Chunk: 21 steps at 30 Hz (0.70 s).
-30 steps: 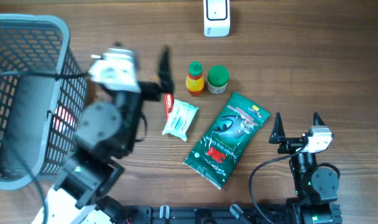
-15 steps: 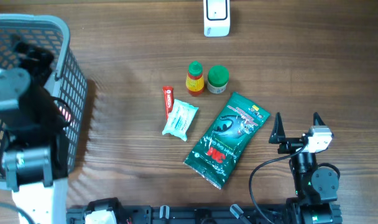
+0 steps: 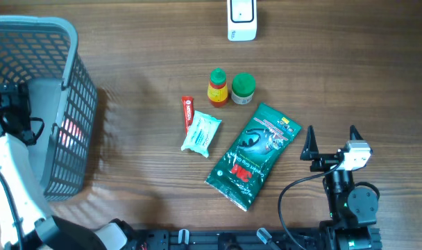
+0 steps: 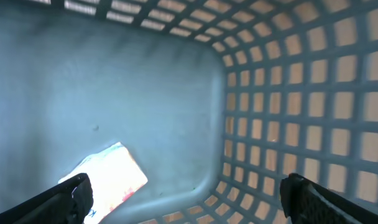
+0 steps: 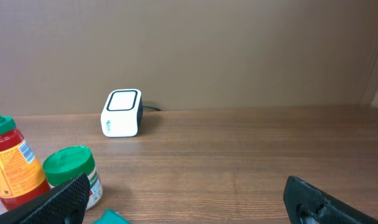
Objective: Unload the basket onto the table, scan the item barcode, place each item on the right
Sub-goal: 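Reach into the basket and grasp the red-white tissue pack with left gripper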
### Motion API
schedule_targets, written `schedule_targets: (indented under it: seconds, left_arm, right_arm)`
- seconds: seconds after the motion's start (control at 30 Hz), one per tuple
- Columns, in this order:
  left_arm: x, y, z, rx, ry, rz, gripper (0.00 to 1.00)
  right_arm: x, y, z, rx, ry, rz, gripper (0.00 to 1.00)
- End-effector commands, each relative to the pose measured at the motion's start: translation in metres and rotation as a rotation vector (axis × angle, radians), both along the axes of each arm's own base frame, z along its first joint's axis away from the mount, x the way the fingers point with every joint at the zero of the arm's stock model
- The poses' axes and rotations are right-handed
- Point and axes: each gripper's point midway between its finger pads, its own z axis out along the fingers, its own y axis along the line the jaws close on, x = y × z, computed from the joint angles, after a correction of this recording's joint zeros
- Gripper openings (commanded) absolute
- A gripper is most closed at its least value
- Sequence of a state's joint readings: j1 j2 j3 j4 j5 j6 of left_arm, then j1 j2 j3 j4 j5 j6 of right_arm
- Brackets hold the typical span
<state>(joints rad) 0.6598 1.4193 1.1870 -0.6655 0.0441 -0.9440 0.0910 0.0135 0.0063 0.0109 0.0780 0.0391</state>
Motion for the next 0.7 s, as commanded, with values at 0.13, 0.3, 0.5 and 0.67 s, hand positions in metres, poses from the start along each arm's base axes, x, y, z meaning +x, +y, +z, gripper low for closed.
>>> schedule_targets:
  seconds: [0.13,0.3,0.5,0.67]
  left_arm:
    - [-0.007,-0.017,-0.063,-0.264,0.126,0.096,1.00]
    - [-0.012,-0.039,-0.101,-0.421,0.222,0.068,0.88]
    - [-0.021,-0.042,-0.116,-0.445,0.290,0.075,0.86]
    - [-0.039,-0.047,-0.123,-0.447,0.373,0.098,0.84]
  right_arm:
    - [0.000,0.003,0.001,-0.010,-0.007,0.016,1.00]
    - [0.000,0.003,0.001,-0.010,-0.007,0.016,1.00]
    - [0.000,0.003,0.001,-0.010,-0.007,0.016,1.00]
    - [0.000,0.003,0.001,-0.010,-0.007,0.016,1.00]
